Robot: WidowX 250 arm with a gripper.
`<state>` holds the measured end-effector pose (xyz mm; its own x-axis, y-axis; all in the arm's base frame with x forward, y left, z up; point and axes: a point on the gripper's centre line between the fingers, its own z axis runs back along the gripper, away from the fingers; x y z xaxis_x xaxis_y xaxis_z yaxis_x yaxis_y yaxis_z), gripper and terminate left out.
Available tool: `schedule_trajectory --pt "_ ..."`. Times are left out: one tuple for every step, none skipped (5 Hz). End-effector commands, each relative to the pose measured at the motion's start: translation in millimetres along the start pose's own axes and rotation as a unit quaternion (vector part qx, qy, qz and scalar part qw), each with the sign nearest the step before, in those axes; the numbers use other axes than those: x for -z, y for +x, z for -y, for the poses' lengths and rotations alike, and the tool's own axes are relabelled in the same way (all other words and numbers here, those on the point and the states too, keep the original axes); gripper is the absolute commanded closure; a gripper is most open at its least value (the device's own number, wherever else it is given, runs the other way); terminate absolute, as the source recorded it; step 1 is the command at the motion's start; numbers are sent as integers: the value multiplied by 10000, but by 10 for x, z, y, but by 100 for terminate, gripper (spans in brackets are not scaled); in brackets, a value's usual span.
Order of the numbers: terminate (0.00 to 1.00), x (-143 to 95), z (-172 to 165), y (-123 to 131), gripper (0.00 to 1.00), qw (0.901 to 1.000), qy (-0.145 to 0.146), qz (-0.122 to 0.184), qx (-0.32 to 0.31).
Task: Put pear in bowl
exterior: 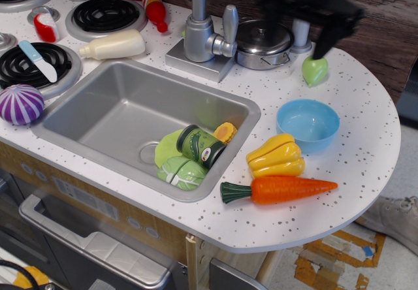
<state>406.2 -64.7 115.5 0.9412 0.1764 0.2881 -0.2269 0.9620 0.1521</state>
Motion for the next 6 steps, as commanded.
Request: schedule_trajectory --pt "0 3 224 395 0 9981 -215 571 41" --pt "0 152 300 527 0 9968 -362 693 168" --pt "0 373 327 576 0 9948 -433 900 206" --pt "0 600 314 597 0 9906 -308 1284 353" --pt "0 769 261 656 0 9901 -429 1259 453" --pt "0 906 229 690 0 9891 -537 1274 514"
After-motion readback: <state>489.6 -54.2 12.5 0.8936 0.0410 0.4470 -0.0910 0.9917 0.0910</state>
